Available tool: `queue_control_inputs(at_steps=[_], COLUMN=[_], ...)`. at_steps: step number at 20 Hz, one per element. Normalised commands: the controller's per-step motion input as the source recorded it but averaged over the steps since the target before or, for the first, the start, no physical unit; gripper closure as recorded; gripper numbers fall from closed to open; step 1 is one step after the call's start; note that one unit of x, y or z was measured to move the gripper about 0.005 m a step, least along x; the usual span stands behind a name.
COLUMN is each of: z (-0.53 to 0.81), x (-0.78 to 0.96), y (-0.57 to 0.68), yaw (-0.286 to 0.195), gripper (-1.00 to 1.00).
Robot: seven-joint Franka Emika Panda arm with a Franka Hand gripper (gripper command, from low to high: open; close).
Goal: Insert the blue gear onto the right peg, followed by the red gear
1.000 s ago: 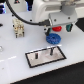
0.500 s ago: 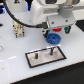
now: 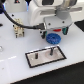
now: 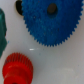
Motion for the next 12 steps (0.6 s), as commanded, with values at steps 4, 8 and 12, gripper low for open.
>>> queue_control_inputs(at_steps=[4, 8, 12], z=[-0.02, 0.01, -0.02], x=[-0.1, -0.09, -0.17], y=[-0.06, -0.19, -0.11], yaw=[0.0, 0.0, 0.0], gripper=[-1.0, -1.0, -1.0])
